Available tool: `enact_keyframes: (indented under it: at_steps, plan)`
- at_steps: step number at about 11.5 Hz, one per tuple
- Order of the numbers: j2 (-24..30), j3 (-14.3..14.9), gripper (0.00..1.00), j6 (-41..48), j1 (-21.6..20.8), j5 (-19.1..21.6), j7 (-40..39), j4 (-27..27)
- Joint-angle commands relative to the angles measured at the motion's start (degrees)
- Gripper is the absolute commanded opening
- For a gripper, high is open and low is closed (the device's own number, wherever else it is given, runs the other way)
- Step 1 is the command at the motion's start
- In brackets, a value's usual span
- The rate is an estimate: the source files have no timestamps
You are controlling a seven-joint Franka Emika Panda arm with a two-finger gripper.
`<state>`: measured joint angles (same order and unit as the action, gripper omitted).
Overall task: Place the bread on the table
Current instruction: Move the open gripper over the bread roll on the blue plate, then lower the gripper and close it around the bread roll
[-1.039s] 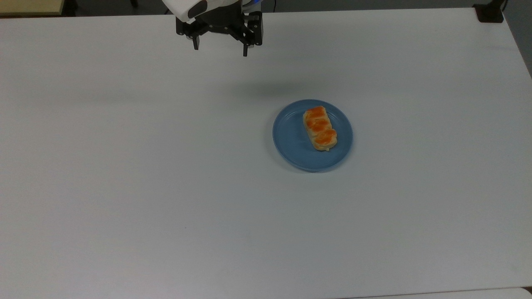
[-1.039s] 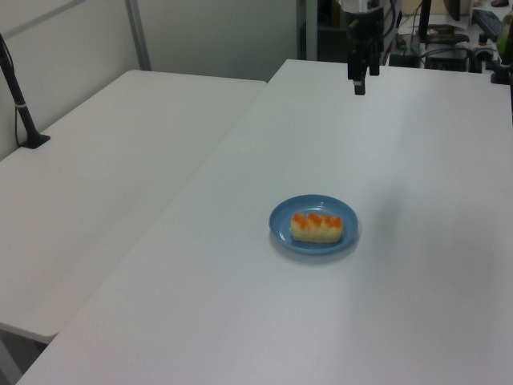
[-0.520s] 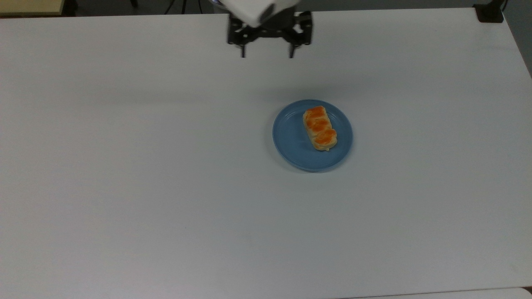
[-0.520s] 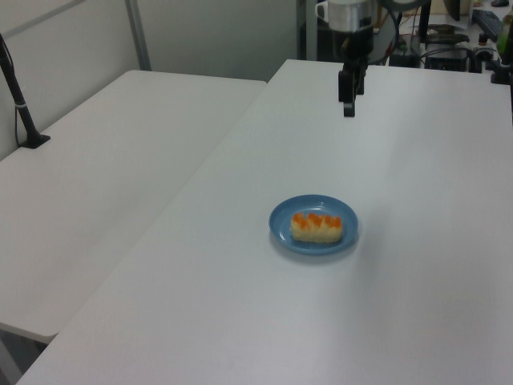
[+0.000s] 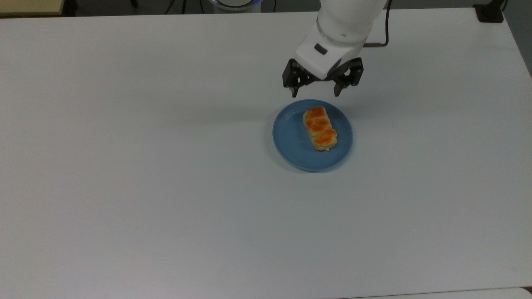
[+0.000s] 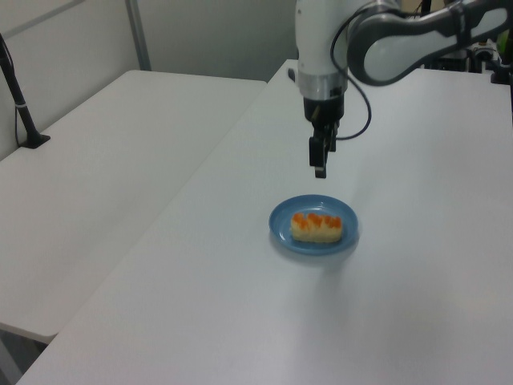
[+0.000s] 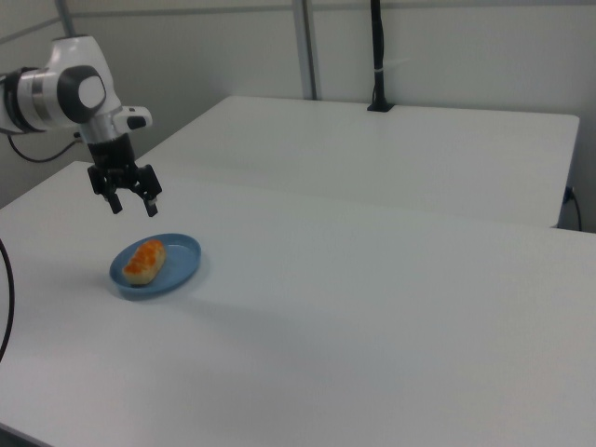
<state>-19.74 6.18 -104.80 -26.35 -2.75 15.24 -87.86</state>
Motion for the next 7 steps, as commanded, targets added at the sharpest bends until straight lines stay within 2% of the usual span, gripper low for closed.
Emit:
enact_keyframes:
  at_steps: [1,3,6,7]
  plan:
    - [-4.41,0.85,1.0,-3.99,-0.99,0.65,0.93,-0.74]
    - [-7.67,0.94,1.0,-5.67,-2.56,0.12,0.93,-1.17]
    - [-9.52,0.94,0.99,-9.44,-4.06,-0.23,3.72,-3.2]
    - [-10.05,0.94,0.95,-10.15,-4.15,-0.93,4.79,-3.37]
